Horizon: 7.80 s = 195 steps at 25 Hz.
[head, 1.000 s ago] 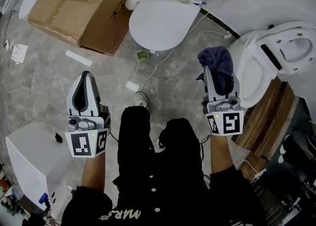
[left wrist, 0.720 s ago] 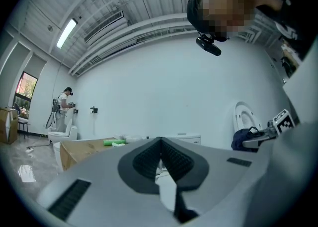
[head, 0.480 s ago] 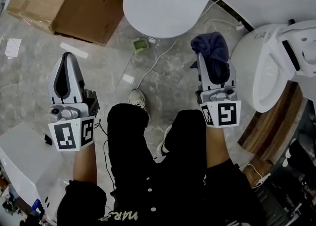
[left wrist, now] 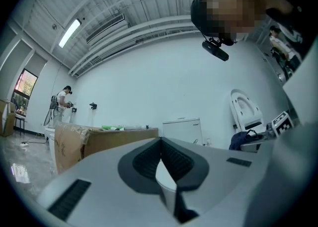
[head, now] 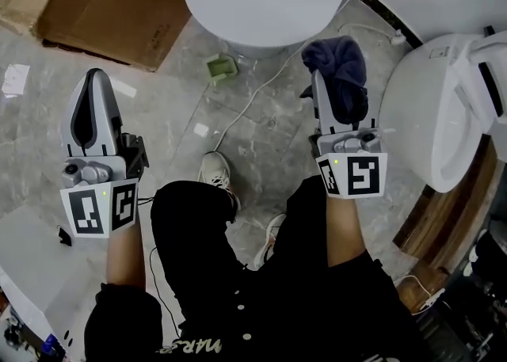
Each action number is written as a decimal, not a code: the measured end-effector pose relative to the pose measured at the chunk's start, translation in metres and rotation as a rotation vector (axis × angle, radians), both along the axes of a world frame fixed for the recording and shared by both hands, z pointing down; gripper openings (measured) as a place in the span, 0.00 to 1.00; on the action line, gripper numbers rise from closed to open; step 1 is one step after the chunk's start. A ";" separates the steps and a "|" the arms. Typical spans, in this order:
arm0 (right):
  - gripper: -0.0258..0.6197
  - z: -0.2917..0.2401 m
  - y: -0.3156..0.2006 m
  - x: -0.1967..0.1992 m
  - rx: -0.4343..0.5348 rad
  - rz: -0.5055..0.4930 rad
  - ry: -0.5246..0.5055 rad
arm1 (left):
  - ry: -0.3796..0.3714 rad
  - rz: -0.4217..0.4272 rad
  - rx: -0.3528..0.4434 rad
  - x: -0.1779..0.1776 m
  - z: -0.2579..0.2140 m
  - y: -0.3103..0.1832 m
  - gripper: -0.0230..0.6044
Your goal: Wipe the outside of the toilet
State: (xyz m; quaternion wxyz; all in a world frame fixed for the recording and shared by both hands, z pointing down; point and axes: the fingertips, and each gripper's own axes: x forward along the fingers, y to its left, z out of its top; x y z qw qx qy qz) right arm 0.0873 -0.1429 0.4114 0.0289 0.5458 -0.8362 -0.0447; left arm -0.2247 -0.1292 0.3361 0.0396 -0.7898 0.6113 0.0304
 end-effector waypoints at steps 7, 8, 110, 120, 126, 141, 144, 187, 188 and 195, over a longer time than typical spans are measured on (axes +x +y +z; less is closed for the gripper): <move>0.26 0.055 -0.005 -0.002 -0.010 -0.023 0.011 | -0.011 0.032 0.036 0.007 0.044 0.001 0.05; 0.26 0.063 -0.006 -0.003 -0.016 -0.025 0.004 | -0.011 0.037 0.041 0.008 0.050 0.001 0.05; 0.24 0.499 -0.104 -0.007 -0.848 -0.196 0.166 | 0.119 0.179 -0.113 0.054 0.230 0.002 0.05; 0.24 0.313 -0.074 0.039 -0.485 -0.293 0.135 | 0.106 0.206 -0.091 0.083 0.217 0.015 0.05; 0.24 0.200 -0.065 0.031 -0.332 -0.343 0.085 | 0.098 0.234 -0.097 0.098 0.218 0.016 0.05; 0.24 0.175 -0.084 0.012 -0.277 -0.356 0.123 | 0.107 0.257 -0.105 0.099 0.221 0.015 0.05; 0.24 0.179 -0.084 0.012 -0.307 -0.352 0.109 | 0.110 0.266 -0.109 0.100 0.222 0.014 0.05; 0.24 0.420 -0.134 0.004 -0.668 -0.296 0.274 | 0.120 0.266 -0.172 0.085 0.249 0.000 0.05; 0.24 0.428 -0.135 0.004 -0.682 -0.295 0.283 | 0.122 0.265 -0.176 0.084 0.251 0.000 0.05; 0.24 0.473 -0.137 0.007 -0.770 -0.267 0.334 | 0.129 0.262 -0.178 0.079 0.252 -0.001 0.05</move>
